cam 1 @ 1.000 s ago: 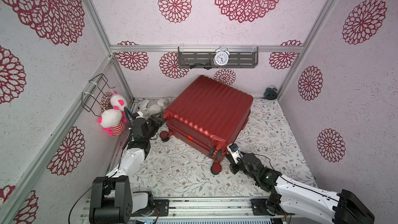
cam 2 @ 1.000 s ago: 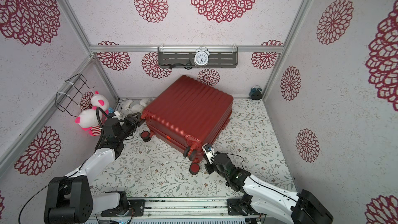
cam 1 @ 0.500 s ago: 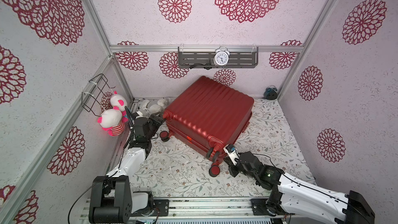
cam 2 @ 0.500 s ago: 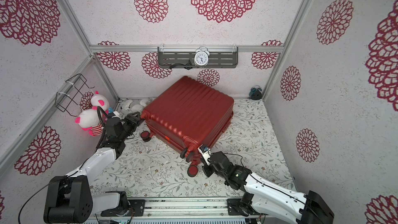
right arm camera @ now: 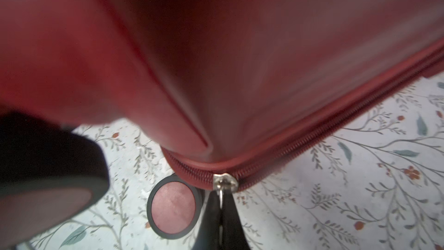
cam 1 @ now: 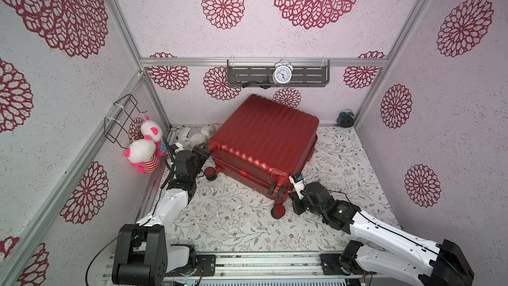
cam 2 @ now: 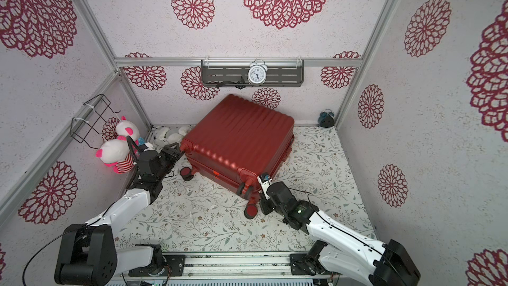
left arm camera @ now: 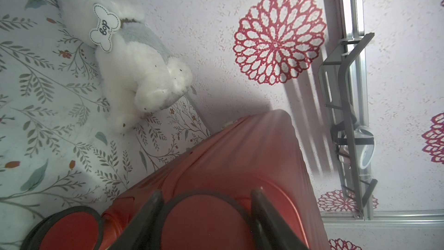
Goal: Open the suitcase zippers
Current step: Unzip the zipper on the suitcase.
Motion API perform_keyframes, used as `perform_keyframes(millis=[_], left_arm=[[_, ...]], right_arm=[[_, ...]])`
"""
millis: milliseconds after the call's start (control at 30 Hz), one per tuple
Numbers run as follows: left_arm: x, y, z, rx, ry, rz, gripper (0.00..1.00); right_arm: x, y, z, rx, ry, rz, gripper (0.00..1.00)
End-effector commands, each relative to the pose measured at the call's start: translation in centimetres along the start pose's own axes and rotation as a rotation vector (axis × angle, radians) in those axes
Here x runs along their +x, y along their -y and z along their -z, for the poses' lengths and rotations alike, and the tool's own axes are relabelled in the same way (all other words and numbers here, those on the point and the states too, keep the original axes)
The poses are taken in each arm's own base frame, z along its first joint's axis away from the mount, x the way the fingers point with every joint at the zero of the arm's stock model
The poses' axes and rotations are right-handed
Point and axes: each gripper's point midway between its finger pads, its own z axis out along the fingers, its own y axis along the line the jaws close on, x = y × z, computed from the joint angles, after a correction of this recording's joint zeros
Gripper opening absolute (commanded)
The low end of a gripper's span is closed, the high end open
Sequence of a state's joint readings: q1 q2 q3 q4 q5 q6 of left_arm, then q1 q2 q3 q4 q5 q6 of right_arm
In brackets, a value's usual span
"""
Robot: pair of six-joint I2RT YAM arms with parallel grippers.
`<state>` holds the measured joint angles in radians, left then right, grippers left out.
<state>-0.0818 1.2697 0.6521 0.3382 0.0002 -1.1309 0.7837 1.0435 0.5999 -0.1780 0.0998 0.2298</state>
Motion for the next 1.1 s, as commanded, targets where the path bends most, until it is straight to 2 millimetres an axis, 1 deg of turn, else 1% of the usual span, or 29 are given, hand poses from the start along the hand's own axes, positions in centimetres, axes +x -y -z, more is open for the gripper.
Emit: perform_keyframes(millis=[0, 100, 167, 267, 367, 500, 567, 700, 800, 867, 967, 1000, 1067], left_arm=[[10.9, 0.0, 2.8, 0.040, -0.396, -0.054, 0.25], [12.1, 0.1, 4.1, 0.045, -0.411, -0.076, 0.25], [13.0, 0.0, 4.9, 0.042, -0.419, -0.089, 0.25], [13.6, -0.4, 5.3, 0.030, -0.422, -0.099, 0.25], [13.8, -0.8, 5.4, 0.019, -0.424, -0.100, 0.25], [14.1, -0.5, 5.4, 0.021, -0.421, -0.105, 0.25], [14.2, -0.2, 5.4, 0.023, -0.418, -0.107, 0.25], [14.8, -0.1, 5.2, 0.020, -0.424, -0.113, 0.25], [15.1, 0.1, 5.1, 0.018, -0.424, -0.121, 0.24], [15.4, 0.2, 5.1, 0.014, -0.427, -0.123, 0.24], [15.7, 0.4, 4.9, 0.013, -0.428, -0.126, 0.24], [15.7, 0.4, 4.8, 0.013, -0.428, -0.126, 0.24], [15.8, 0.7, 4.8, 0.016, -0.428, -0.127, 0.24]], right_arm=[[-2.4, -1.0, -1.2, -0.121, 0.010, 0.022, 0.00], [-3.4, 0.7, -2.1, -0.122, 0.036, 0.005, 0.00], [-3.9, 0.7, -2.5, -0.147, 0.081, 0.025, 0.00], [-4.1, -0.4, -2.1, -0.219, 0.191, 0.070, 0.00], [-3.3, -1.3, -1.6, -0.253, 0.238, 0.112, 0.00], [-2.3, -3.8, -0.2, -0.284, 0.323, 0.275, 0.00], [-2.2, -4.2, 0.3, -0.271, 0.353, 0.319, 0.00], [-2.1, -4.2, 1.0, -0.246, 0.388, 0.358, 0.00], [-1.1, -4.8, 1.2, -0.239, 0.398, 0.447, 0.00], [-0.9, -5.4, 1.4, -0.249, 0.396, 0.474, 0.00], [-0.4, -7.0, 2.0, -0.307, 0.402, 0.529, 0.00], [-0.3, -7.9, 2.5, -0.343, 0.412, 0.564, 0.00], [-0.2, -8.8, 3.4, -0.385, 0.442, 0.598, 0.00]])
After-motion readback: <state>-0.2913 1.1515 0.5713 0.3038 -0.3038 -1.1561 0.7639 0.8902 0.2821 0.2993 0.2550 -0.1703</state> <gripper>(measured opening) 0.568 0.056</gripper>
